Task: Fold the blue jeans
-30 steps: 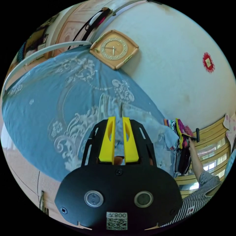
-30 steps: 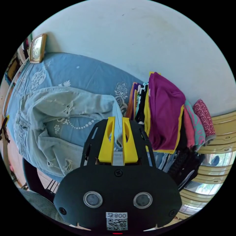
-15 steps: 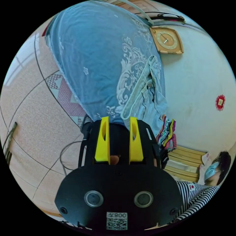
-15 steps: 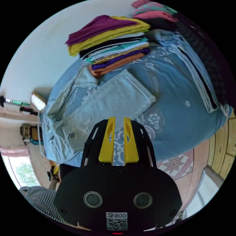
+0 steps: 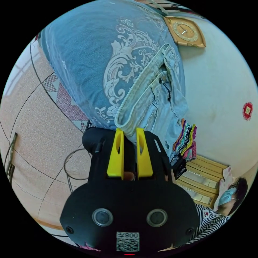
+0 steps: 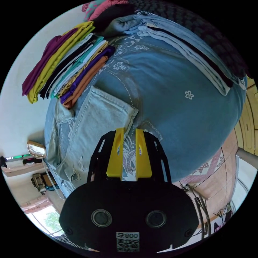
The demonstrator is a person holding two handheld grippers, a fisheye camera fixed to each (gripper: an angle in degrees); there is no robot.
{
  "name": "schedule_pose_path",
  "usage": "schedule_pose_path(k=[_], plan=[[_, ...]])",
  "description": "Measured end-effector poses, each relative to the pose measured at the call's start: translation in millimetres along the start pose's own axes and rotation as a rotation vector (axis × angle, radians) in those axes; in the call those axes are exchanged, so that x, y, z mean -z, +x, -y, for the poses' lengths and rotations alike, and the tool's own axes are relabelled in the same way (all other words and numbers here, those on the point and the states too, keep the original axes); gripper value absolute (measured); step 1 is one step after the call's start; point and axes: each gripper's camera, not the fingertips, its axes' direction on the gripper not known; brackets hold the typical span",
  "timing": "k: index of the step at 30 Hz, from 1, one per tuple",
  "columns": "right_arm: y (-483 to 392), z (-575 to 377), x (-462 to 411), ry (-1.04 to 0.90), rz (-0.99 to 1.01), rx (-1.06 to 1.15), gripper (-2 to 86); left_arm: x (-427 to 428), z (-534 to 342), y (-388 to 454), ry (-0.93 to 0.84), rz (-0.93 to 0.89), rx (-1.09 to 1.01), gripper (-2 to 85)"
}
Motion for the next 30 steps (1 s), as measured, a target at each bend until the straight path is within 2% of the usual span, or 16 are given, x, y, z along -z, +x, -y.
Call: schedule_pose_path(k=[3,5,8,14,22,26,30], plan=[[26,-2,-5,-0.012,0.006,0.018,5.2,9,3,4,-0.006,0.008,-0.035,5.1],[50,-3,-7,-0.026,0.117,0.013,2.6,18,4,9,0.001,-0.008,-0.055,4.6],[72,-8,-5,-0.027,0.159,0.010,1.4,37,8,22,0.020,-0.014,-0.130,4.1],[88,-24,23,0.003,0.222,0.082,0.7,96,22,44,0.136,-0.055,-0.220,3.6],[97,-80,73,0.037,0.268,0.209,0.6,176,44,57,0.229,0.002,-0.298,3.2],[118,-111,67,0.010,0.254,0.181,0.6,192,59,61,0.228,0.058,-0.329,3.3],[144,-123,21,-0.078,0.270,0.032,0.5,172,86,43,0.176,0.146,-0.208,3.8]])
